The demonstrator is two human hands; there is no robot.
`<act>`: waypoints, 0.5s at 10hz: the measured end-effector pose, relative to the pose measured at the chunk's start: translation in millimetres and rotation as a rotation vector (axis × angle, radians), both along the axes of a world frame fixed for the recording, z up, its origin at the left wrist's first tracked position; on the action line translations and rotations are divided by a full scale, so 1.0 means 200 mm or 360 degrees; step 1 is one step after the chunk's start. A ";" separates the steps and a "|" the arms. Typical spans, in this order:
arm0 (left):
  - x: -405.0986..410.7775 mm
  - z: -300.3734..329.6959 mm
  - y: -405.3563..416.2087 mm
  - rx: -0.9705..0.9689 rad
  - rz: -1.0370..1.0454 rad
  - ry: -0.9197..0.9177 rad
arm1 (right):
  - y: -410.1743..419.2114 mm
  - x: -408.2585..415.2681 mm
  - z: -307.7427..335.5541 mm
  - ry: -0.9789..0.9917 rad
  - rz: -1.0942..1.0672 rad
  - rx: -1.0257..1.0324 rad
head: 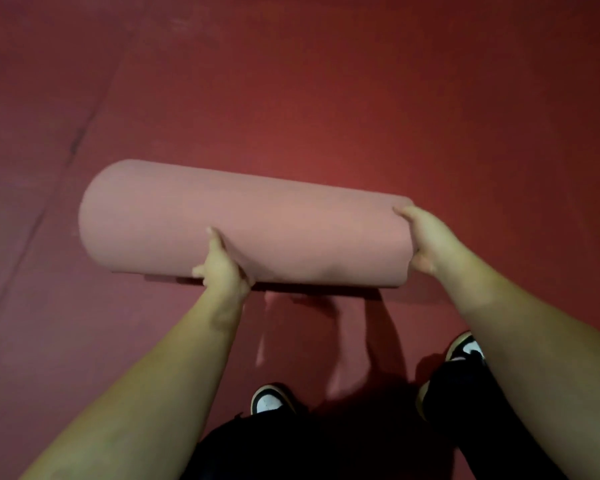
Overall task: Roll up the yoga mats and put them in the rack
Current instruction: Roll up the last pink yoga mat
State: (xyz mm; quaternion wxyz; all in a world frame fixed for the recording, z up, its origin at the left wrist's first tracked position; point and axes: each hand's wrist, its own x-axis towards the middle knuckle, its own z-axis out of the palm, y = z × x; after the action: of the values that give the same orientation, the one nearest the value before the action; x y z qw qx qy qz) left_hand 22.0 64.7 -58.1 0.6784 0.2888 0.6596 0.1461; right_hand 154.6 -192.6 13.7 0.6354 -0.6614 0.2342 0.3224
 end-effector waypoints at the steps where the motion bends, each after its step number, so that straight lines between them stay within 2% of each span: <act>1: -0.13 -0.07 0.02 -0.0288 -0.0069 -0.0232 | -0.09 -0.19 -0.11 0.0157 0.0160 -0.0051; 2: -0.19 -0.23 0.04 -0.0280 -0.0403 0.0015 | -0.21 -0.39 -0.21 0.0425 0.0427 -0.0165; 3: -0.19 -0.08 0.01 0.0692 -0.1095 0.0825 | -0.28 -0.56 -0.31 0.0571 0.1121 -0.0567; 4: -0.13 0.02 -0.04 0.1353 -0.1840 0.0759 | -0.32 -0.66 -0.34 0.0641 0.1864 -0.0876; 5: -0.05 -0.06 -0.08 0.1409 -0.2590 0.0782 | -0.16 -0.59 -0.31 0.0575 0.1599 -0.0743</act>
State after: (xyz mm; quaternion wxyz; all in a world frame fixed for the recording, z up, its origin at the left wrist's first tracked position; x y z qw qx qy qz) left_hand 12.7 49.2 -70.0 0.2440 0.9113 0.2656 -0.1986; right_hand 36.4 -224.5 -47.7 0.1919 -0.7485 0.0612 0.6319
